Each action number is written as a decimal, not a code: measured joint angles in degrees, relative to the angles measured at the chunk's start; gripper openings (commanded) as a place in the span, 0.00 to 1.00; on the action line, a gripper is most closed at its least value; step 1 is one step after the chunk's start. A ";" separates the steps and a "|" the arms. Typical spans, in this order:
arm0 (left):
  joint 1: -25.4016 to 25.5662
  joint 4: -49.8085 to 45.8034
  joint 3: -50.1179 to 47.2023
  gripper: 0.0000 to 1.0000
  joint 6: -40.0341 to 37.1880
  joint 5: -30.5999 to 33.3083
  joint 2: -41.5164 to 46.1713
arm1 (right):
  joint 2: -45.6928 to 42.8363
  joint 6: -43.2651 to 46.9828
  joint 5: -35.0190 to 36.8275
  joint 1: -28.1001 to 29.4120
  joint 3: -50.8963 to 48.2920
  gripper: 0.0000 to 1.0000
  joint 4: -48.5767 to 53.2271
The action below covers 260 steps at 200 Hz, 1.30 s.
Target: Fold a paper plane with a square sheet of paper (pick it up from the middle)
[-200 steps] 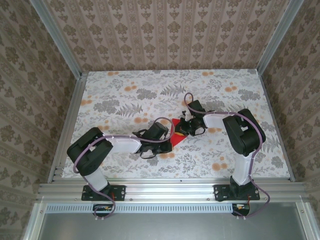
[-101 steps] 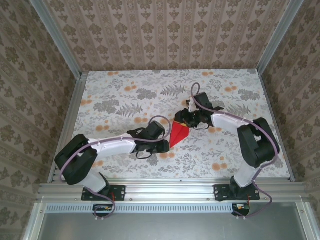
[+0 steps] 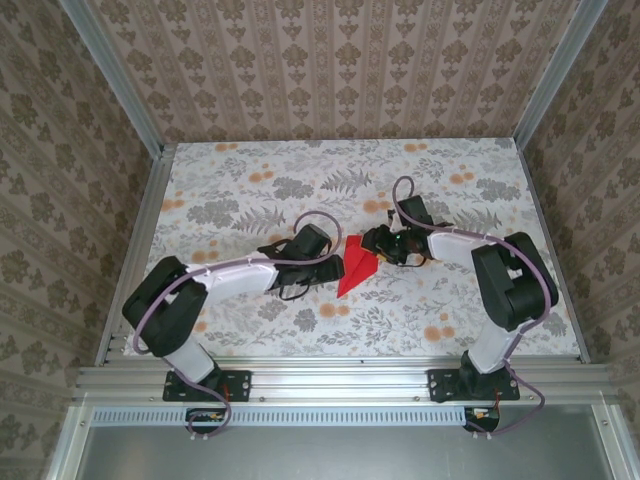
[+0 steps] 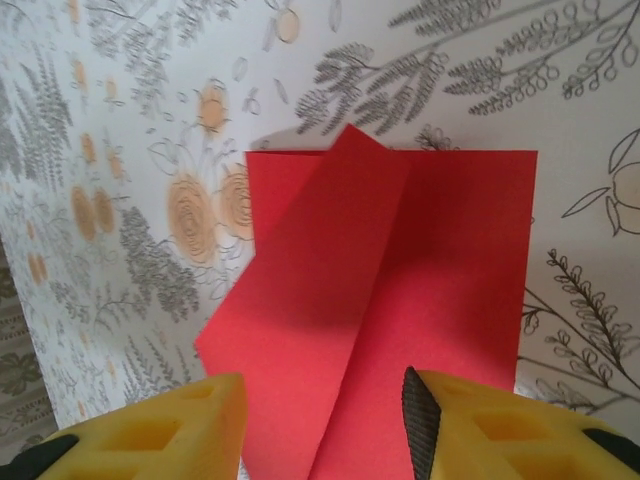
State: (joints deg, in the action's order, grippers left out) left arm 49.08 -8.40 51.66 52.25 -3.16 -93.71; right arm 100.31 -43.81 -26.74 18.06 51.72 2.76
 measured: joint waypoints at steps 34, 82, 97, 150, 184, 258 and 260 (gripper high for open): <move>-0.83 0.28 2.40 0.59 0.50 -0.02 -3.89 | 3.34 0.13 -1.62 0.81 1.07 0.41 -0.28; -1.55 0.17 3.61 0.50 0.90 -0.11 -7.02 | 3.54 0.20 -4.76 1.86 1.75 0.37 -2.25; -1.57 -0.20 3.98 0.48 0.90 -0.13 -7.58 | 3.76 0.24 -5.51 1.97 1.97 0.36 -2.73; -1.60 -0.59 4.63 0.45 0.87 -0.22 -7.98 | 5.57 0.83 -7.02 2.84 2.23 0.28 -2.86; -1.79 -1.14 4.66 0.48 0.83 -0.20 -7.91 | 5.62 2.64 -7.17 3.85 2.25 0.09 -2.78; -6.60 -15.47 5.81 0.85 -3.19 9.46 5.44 | -3.19 13.55 5.75 4.83 11.39 0.04 15.82; -6.86 -15.85 5.81 0.86 -3.56 9.99 6.05 | -3.54 13.94 6.51 4.94 11.87 0.04 16.46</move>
State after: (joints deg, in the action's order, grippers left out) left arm 42.22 -24.25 57.47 48.69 6.83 -87.66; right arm 96.77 -29.87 -20.23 23.00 63.59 19.22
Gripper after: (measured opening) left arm 0.829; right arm 0.053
